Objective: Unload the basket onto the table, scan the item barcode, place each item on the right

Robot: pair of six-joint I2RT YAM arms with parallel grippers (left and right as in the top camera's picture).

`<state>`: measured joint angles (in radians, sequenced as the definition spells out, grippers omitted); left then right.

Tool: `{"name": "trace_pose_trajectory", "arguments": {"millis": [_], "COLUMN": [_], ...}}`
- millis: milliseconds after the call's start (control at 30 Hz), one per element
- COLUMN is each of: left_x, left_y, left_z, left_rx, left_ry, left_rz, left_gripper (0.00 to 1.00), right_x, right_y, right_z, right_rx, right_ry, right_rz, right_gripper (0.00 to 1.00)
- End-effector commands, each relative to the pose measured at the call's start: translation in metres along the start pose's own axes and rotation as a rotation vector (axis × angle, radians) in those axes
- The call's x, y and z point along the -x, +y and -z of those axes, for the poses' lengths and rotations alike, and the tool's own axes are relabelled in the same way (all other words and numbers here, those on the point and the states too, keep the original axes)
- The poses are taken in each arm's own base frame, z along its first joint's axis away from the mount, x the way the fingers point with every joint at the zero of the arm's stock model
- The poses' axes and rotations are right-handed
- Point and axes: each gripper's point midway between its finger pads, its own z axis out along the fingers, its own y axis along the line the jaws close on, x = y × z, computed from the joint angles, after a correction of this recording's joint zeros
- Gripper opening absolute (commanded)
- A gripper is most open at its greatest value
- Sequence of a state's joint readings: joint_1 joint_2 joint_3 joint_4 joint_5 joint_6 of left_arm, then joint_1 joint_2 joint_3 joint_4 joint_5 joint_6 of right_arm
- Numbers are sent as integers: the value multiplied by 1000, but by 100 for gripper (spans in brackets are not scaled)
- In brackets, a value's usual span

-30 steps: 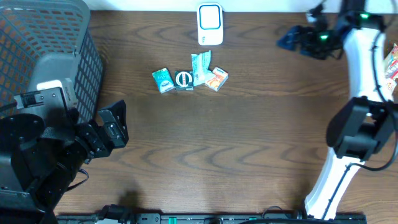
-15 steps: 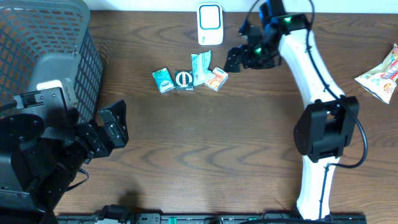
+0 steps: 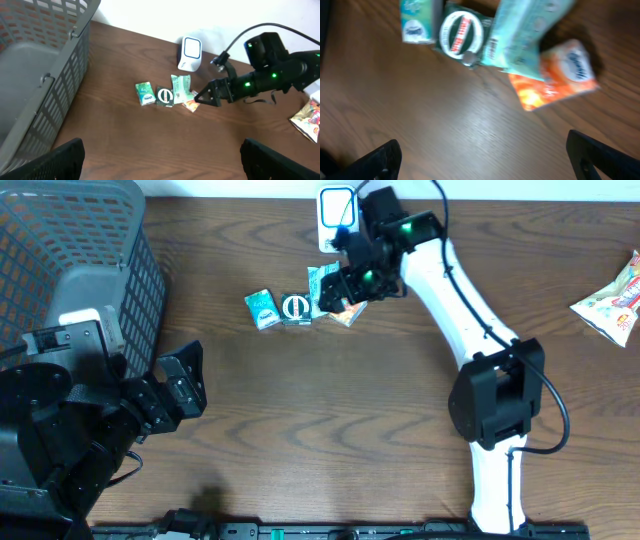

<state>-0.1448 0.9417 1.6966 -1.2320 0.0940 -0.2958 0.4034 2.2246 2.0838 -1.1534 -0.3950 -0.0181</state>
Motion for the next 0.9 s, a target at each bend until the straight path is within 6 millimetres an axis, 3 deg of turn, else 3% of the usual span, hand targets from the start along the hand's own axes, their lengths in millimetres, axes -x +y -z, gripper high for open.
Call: {"name": "trace_pose_trajectory", "arguments": {"millis": [0, 200, 433, 867], "left_x": [2, 2, 2, 2], "left_y": [2, 2, 2, 2], "left_z": [2, 2, 2, 2], "left_rx": [14, 14, 14, 14], "left_ry": [-11, -11, -11, -11], "left_rz": [11, 11, 11, 11], "left_gripper": [98, 98, 98, 98], "right_x": [-1, -3, -7, -7], "right_y": [16, 35, 59, 82], "right_z": [-1, -8, -16, -23], "right_rx": [8, 20, 32, 49], "right_ry": [2, 12, 28, 20], "right_rz": [25, 59, -28, 24], "right_gripper": [99, 99, 99, 99]}}
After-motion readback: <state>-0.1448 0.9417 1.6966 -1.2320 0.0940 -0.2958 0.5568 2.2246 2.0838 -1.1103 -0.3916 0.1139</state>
